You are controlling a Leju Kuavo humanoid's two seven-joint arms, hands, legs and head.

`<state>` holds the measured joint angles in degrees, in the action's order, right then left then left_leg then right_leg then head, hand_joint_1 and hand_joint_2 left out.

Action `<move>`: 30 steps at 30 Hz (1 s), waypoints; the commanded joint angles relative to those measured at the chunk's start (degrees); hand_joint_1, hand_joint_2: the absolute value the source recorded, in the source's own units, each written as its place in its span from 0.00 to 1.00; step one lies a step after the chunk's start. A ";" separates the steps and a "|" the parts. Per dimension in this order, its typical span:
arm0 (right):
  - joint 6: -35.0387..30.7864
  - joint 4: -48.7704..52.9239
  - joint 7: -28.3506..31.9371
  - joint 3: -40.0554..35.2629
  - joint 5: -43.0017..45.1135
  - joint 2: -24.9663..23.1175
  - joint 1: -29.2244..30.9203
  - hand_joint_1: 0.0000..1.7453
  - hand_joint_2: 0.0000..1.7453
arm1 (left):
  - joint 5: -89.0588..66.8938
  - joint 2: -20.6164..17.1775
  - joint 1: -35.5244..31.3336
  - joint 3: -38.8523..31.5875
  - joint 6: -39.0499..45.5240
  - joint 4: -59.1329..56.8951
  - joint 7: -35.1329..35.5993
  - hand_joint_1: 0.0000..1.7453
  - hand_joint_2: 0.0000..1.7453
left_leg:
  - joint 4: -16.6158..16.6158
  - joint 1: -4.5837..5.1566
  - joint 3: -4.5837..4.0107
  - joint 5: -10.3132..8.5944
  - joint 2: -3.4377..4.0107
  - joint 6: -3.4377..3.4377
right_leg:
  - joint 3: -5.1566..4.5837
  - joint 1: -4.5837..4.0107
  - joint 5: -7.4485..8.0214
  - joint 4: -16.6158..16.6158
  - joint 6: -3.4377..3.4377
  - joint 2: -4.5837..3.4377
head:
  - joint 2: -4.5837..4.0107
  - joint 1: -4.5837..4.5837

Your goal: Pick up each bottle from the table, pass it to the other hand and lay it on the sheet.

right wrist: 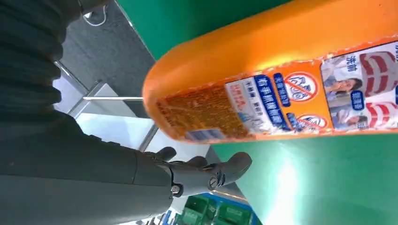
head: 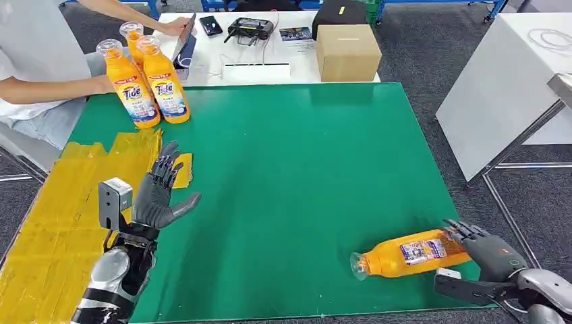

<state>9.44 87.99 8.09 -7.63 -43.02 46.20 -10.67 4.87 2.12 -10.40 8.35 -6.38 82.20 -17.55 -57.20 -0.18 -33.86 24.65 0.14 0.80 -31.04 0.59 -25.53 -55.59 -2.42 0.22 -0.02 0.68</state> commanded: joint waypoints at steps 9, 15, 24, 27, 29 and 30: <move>-1.66 -12.05 1.13 -10.72 -4.01 -7.55 11.53 0.00 1.00 | 0.56 -0.26 -2.45 0.52 0.23 -4.73 0.43 0.00 1.00 | 0.12 -0.08 0.25 0.02 0.02 -0.04 | 0.28 -0.08 0.02 0.19 0.06 -0.03 | 0.00 -0.02; -1.29 -16.78 0.95 -13.38 -6.14 -9.46 13.94 0.00 1.00 | 0.69 -0.29 -2.97 0.56 0.17 -5.58 0.50 0.00 1.00 | 0.13 -0.11 0.25 0.03 0.06 -0.04 | 0.31 -0.11 0.05 0.22 0.06 -0.07 | 0.00 -0.02; -1.04 -19.14 0.57 -14.85 -6.47 -8.92 16.00 1.00 1.00 | 1.47 -0.55 -3.27 0.56 -0.54 -5.58 0.76 0.00 1.00 | 0.08 -0.06 0.23 0.00 -0.01 -0.02 | 0.29 -0.07 0.02 0.15 0.05 0.00 | 0.00 0.00; -0.75 -19.52 0.46 -15.41 -6.65 -8.83 16.65 1.00 1.00 | 1.53 -0.58 -3.34 0.68 -0.63 -5.72 0.82 0.00 1.00 | 0.10 -0.10 0.34 0.02 -0.02 -0.03 | 0.43 -0.11 0.02 0.21 0.07 0.00 | 0.00 -0.02; -1.07 -18.77 0.36 -15.73 -6.82 -8.50 15.98 1.00 1.00 | 1.50 -0.52 -2.63 0.69 -0.57 -5.07 0.81 0.00 1.00 | 0.10 -0.10 0.35 0.02 0.00 -0.03 | 0.43 -0.10 0.03 0.20 0.07 -0.02 | 0.00 -0.02; -1.94 -18.18 0.16 -15.63 -7.10 -8.45 15.24 1.00 1.00 | 1.36 -0.46 -1.94 0.75 -0.38 -4.67 0.74 0.00 1.00 | 0.10 -0.08 0.32 0.01 -0.02 -0.03 | 0.39 -0.08 0.02 0.17 0.06 0.01 | 0.00 -0.02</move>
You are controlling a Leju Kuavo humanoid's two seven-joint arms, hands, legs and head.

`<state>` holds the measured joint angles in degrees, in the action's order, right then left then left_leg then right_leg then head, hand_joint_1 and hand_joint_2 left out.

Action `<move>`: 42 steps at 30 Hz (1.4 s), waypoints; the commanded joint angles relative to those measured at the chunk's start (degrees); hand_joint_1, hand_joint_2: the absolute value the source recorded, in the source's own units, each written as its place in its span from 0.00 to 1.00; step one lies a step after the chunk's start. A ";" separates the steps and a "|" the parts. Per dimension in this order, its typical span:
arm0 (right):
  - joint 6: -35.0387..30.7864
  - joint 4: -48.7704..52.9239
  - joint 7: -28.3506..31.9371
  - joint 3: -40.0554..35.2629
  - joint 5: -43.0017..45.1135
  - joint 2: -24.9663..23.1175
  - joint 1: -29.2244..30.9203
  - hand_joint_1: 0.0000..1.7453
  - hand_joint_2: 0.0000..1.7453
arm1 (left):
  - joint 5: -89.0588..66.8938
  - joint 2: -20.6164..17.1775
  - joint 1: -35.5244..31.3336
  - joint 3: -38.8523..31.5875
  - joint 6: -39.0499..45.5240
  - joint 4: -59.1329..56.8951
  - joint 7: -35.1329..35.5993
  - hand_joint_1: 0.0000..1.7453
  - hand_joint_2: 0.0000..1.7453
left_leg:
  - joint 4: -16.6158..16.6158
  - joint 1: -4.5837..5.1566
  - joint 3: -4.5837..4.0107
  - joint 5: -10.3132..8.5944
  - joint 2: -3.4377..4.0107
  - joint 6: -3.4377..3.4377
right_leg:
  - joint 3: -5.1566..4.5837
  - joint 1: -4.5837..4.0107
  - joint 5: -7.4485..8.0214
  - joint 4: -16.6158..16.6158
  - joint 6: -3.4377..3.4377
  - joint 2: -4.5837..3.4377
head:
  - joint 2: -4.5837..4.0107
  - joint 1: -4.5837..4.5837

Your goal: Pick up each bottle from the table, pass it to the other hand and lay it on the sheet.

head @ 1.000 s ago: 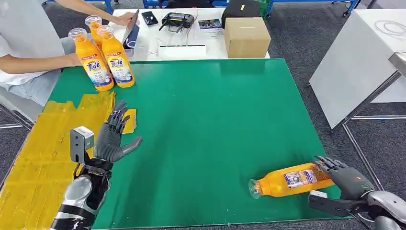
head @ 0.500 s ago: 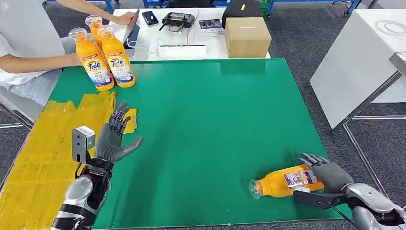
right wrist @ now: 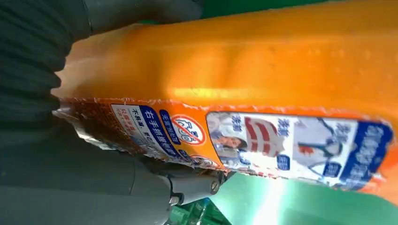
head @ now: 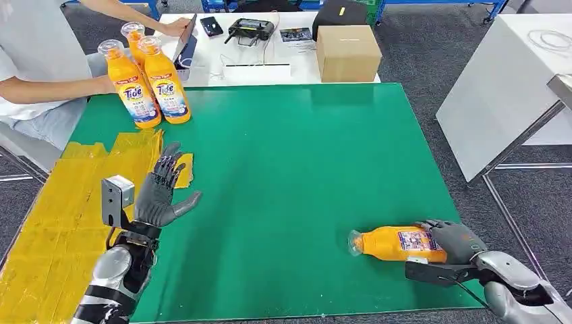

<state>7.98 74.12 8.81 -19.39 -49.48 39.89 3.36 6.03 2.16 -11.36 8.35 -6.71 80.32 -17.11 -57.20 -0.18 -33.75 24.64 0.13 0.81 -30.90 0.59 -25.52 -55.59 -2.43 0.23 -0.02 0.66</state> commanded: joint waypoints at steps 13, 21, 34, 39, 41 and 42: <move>-19.98 7.59 2.91 11.01 3.82 -26.86 -1.50 1.00 1.00 | -1.40 -0.17 4.28 0.95 0.34 4.07 1.94 0.00 1.00 | 0.08 -0.13 0.13 0.05 0.08 -0.09 | 0.10 -0.19 -0.01 0.08 0.09 -0.08 | 0.00 0.00; -21.79 12.28 4.67 13.97 12.37 -31.54 -1.69 1.00 1.00 | -1.85 -0.72 4.38 2.62 1.07 3.91 2.03 0.00 1.00 | 0.07 -0.18 0.05 0.03 -0.01 -0.08 | 0.05 -0.23 -0.06 0.03 0.09 0.02 | 0.00 -0.04; -16.67 12.24 6.92 12.13 27.59 -38.07 -0.63 1.00 1.00 | -4.90 -0.87 2.48 7.77 3.65 2.00 1.01 0.00 1.00 | 0.07 -0.12 0.06 0.03 -0.02 -0.10 | 0.07 -0.16 -0.07 0.03 0.11 0.05 | 0.00 0.00; -12.62 5.24 8.80 8.10 34.32 -41.86 2.26 1.00 1.00 | -6.63 -0.45 0.04 11.34 5.10 -0.06 0.38 0.00 1.00 | 0.09 -0.16 0.06 0.01 0.05 -0.09 | 0.07 -0.20 -0.01 0.06 0.10 -0.03 | 0.00 0.00; -11.99 3.08 9.28 5.30 35.11 -42.87 3.37 1.00 1.00 | -6.43 -0.49 -0.76 12.36 5.34 -0.59 0.32 0.00 1.00 | 0.11 -0.18 0.18 0.05 0.08 -0.10 | 0.20 -0.23 -0.02 0.11 0.12 -0.07 | 0.00 -0.02; -11.71 1.79 9.23 3.80 35.36 -43.39 4.10 1.00 1.00 | -6.25 -0.46 -1.17 12.81 5.41 -0.80 0.31 0.00 1.00 | 0.11 -0.17 0.09 0.02 0.08 -0.09 | 0.11 -0.21 -0.01 0.08 0.11 -0.05 | 0.00 -0.02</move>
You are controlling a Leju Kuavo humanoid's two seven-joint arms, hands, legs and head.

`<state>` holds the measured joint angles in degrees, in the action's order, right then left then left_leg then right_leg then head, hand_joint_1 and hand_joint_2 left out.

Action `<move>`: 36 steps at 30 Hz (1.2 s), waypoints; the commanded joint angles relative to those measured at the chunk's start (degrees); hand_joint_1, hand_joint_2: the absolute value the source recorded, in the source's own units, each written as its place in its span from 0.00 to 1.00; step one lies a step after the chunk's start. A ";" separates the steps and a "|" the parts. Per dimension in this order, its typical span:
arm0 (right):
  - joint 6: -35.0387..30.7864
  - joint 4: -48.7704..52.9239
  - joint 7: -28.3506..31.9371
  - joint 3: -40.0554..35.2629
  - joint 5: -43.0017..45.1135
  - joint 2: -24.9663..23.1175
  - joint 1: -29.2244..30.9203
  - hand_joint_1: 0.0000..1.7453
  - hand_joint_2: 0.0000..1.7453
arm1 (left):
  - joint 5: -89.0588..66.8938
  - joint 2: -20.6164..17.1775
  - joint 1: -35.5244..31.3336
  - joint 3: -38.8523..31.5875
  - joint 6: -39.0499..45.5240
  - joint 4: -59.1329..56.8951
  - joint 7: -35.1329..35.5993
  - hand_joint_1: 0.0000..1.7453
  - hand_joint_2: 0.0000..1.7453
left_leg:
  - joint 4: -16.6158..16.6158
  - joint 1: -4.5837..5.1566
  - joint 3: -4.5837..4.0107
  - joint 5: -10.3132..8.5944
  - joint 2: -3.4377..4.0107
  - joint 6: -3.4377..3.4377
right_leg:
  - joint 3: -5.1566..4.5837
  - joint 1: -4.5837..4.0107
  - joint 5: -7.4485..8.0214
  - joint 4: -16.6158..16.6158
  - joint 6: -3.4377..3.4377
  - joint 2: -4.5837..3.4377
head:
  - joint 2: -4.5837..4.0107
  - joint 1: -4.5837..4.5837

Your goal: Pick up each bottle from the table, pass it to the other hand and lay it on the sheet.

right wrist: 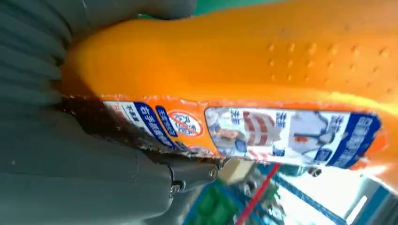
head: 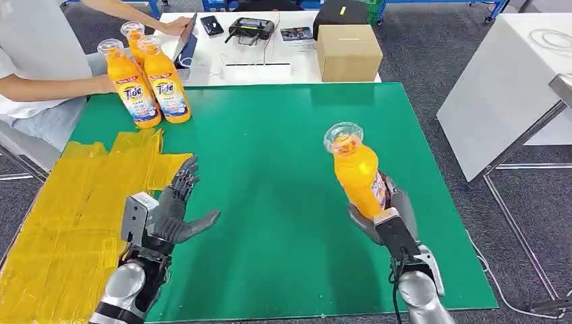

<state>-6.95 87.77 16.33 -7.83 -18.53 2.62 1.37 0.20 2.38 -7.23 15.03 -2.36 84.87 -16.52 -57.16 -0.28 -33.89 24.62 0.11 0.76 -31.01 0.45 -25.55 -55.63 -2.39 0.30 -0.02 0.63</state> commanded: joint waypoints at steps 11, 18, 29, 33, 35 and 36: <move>3.34 -17.90 2.25 -14.91 5.28 -8.70 9.95 1.00 1.00 | 2.46 -0.70 -7.50 7.94 0.15 -6.42 0.17 0.00 1.00 | 0.05 -0.05 0.25 0.06 0.11 -0.02 | 0.23 -0.05 -0.01 0.07 0.06 -0.14 | 0.00 0.00; 3.42 -17.86 2.99 -15.61 4.96 -8.32 10.19 1.00 1.00 | 4.07 -0.72 -7.52 7.99 -1.05 -6.49 0.27 0.00 1.00 | 0.04 -0.03 0.10 0.01 0.01 -0.01 | 0.10 -0.02 0.00 0.05 0.03 -0.02 | 0.00 -0.02; 0.04 -20.26 5.54 -22.82 1.75 -10.08 13.33 1.00 1.00 | 7.71 -0.97 -9.54 9.94 -3.68 -7.60 0.44 0.00 1.00 | 0.03 -0.08 0.27 0.08 0.02 -0.04 | 0.26 -0.08 -0.05 0.07 0.08 -0.06 | 0.00 0.00; -0.30 -20.28 5.68 -23.34 1.40 -10.02 13.47 1.00 1.00 | 8.34 -1.03 -9.58 10.14 -3.97 -7.53 0.45 0.00 1.00 | 0.02 -0.05 0.18 0.05 0.05 -0.01 | 0.17 -0.05 -0.03 0.04 0.04 -0.08 | 0.00 0.00; -0.48 -20.78 5.69 -23.84 1.18 -9.98 13.65 1.00 1.00 | 8.88 -1.14 -9.51 10.25 -4.34 -7.24 0.36 0.00 1.00 | 0.03 -0.06 0.18 0.05 0.02 -0.02 | 0.17 -0.05 -0.03 0.05 0.04 -0.05 | 0.00 0.00; -0.48 -21.15 5.70 -24.04 1.22 -9.99 13.85 1.00 1.00 | 9.14 -1.20 -9.46 10.49 -4.63 -6.99 0.30 0.00 1.00 | 0.04 -0.07 0.24 0.07 0.01 -0.02 | 0.25 -0.06 -0.04 0.07 0.06 -0.04 | 0.00 -0.02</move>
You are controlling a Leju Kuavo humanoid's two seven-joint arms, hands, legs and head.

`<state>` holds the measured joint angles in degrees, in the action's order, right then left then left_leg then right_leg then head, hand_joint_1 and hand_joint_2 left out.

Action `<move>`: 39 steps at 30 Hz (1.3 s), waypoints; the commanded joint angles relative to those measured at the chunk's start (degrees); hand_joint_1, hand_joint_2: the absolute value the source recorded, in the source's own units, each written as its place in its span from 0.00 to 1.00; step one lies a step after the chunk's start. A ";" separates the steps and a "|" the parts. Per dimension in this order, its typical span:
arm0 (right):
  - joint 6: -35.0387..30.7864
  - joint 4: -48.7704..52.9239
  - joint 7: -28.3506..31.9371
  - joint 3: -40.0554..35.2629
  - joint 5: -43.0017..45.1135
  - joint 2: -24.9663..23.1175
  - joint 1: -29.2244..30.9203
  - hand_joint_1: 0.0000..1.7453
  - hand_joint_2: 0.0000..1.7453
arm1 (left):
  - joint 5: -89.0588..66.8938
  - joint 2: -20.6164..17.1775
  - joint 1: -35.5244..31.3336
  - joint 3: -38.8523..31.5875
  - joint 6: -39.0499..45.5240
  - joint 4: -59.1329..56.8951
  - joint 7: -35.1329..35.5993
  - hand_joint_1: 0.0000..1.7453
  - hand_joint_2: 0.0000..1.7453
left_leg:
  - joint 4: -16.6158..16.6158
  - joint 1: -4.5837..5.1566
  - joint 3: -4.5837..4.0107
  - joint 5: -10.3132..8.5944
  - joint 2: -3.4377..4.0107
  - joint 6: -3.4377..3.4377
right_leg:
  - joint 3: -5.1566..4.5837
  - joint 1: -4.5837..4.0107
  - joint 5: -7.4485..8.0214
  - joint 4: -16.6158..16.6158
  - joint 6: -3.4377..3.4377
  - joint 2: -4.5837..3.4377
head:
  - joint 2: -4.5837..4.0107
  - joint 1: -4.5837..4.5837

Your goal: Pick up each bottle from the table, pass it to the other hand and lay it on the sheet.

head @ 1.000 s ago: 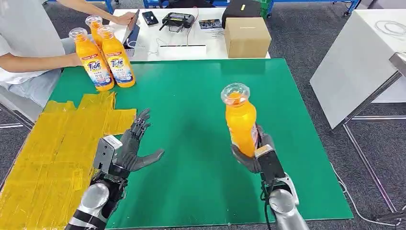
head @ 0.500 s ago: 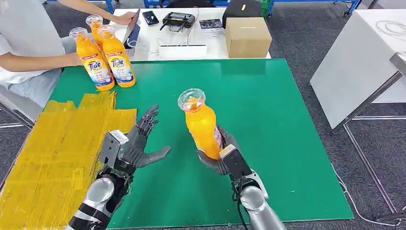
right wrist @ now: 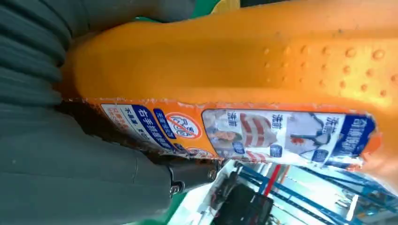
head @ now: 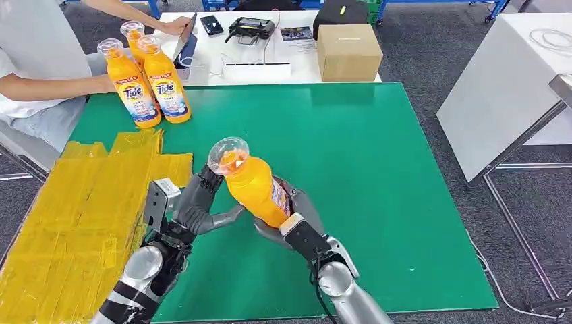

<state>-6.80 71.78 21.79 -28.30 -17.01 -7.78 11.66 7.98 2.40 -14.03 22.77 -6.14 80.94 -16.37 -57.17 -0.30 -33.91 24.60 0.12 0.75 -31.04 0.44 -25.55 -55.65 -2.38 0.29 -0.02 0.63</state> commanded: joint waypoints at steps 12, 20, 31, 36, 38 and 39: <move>-0.60 -7.65 0.49 -3.93 0.76 0.05 4.51 1.00 1.00 | 3.15 -1.86 -1.08 4.09 -2.62 0.40 -0.86 0.00 1.00 | 0.03 -0.01 0.11 0.04 0.03 -0.01 | 0.11 -0.02 -0.02 0.05 0.03 -0.05 | 0.00 0.00; -0.45 -8.08 0.54 -3.59 1.02 0.26 4.55 1.00 1.00 | 3.53 -1.93 -0.75 3.60 -2.67 1.07 -1.20 0.00 1.00 | 0.03 -0.01 0.13 0.04 0.03 -0.01 | 0.14 -0.02 -0.02 0.05 0.04 -0.05 | 0.00 -0.02; 1.02 -12.28 -0.15 -6.17 -0.15 -0.60 5.07 1.00 1.00 | 3.99 -1.48 -1.02 3.25 -2.79 1.15 -1.47 0.00 1.00 | 0.04 -0.01 0.11 0.04 0.05 -0.01 | 0.11 -0.01 -0.01 0.05 0.03 -0.07 | 0.00 0.00; 0.54 -13.26 0.21 -8.25 -2.23 -1.18 4.85 1.00 1.00 | 4.07 -1.20 -1.25 3.33 -2.85 0.78 -1.49 0.00 1.00 | 0.04 -0.02 0.11 0.04 0.02 -0.02 | 0.12 -0.03 -0.01 0.05 0.03 -0.05 | 0.00 0.00; 0.42 -13.08 0.37 -8.65 -2.74 -1.09 4.87 1.00 1.00 | 4.05 -1.14 -1.30 3.35 -2.83 0.57 -1.49 0.00 1.00 | 0.04 -0.06 0.27 0.10 0.02 -0.03 | 0.30 -0.07 -0.05 0.10 0.07 -0.06 | 0.00 0.00; 0.07 -12.70 0.55 -9.52 -4.00 -0.92 4.86 1.00 1.00 | 4.15 -1.06 -1.37 3.38 -2.98 0.25 -1.42 0.00 1.00 | 0.04 -0.06 0.21 0.08 0.03 -0.02 | 0.24 -0.06 -0.04 0.09 0.05 -0.06 | 0.00 -0.02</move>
<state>-6.16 63.84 21.94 -33.18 -18.86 -9.05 14.00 11.82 1.92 -13.73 25.07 -8.96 83.30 -17.92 -57.16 -0.30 -33.93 24.60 0.11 0.75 -31.05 0.43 -25.55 -55.65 -2.38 0.30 -0.02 0.61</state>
